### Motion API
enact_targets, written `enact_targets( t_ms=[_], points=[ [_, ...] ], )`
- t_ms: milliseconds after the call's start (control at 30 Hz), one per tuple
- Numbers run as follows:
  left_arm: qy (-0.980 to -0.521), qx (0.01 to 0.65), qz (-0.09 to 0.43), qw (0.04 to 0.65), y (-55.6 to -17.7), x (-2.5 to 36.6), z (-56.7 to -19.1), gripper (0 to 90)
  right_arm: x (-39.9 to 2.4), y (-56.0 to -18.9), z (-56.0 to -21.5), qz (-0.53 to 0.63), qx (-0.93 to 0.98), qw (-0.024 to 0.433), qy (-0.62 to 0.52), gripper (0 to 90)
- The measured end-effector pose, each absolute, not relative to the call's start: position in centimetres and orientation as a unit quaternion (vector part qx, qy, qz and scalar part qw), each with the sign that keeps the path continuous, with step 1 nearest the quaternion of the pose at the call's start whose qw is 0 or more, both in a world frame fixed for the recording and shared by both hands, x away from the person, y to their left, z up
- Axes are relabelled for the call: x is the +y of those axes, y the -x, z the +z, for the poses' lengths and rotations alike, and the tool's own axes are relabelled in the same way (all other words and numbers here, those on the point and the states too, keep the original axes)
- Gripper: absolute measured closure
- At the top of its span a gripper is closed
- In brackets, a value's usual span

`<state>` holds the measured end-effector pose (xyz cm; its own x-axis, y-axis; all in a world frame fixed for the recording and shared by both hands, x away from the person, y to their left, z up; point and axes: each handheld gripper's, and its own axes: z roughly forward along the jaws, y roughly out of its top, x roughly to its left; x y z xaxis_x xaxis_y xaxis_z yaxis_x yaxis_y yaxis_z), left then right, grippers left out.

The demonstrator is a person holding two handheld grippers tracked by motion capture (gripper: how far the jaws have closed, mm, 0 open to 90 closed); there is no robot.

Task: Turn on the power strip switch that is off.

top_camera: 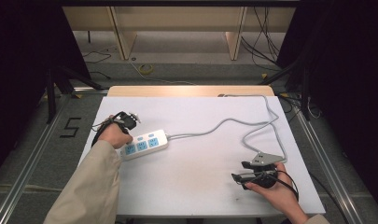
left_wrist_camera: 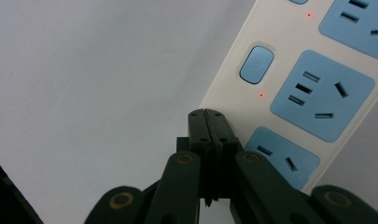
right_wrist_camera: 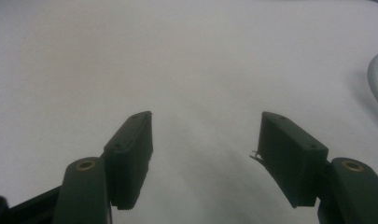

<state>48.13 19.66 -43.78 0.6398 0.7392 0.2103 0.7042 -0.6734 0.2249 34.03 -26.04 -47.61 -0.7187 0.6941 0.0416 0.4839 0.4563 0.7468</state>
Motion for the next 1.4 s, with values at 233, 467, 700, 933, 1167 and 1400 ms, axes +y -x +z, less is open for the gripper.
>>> enact_targets(
  t_ms=[233, 467, 700, 933, 1167, 1400],
  points=[
    [-0.905, 0.395, 0.147, 0.051, -48.1, 19.3, -43.8, 89.9, -26.0, -34.1, -47.6, 0.386, 0.843, 0.135, -0.349, 36.4],
    [-0.906, 0.389, 0.163, 0.034, -47.9, 18.7, -44.0, 90.0, -26.0, -34.0, -47.6, 0.387, 0.843, 0.135, -0.348, 36.4],
    [-0.901, 0.385, 0.195, 0.026, -47.2, 18.2, -44.3, 90.0, -25.9, -34.1, -47.6, 0.385, 0.845, 0.136, -0.345, 36.4],
    [-0.906, 0.371, 0.203, 0.012, -46.9, 17.8, -44.4, 90.0, -25.8, -34.0, -47.6, 0.385, 0.845, 0.134, -0.345, 36.5],
    [-0.905, 0.378, 0.193, 0.028, -47.0, 18.3, -44.3, 90.0, -25.8, -34.0, -47.6, 0.386, 0.846, 0.133, -0.344, 36.4],
    [-0.903, 0.386, 0.184, 0.045, -47.2, 18.7, -44.2, 89.9, -25.9, -34.1, -47.6, 0.386, 0.845, 0.133, -0.347, 36.5]
  ],
)
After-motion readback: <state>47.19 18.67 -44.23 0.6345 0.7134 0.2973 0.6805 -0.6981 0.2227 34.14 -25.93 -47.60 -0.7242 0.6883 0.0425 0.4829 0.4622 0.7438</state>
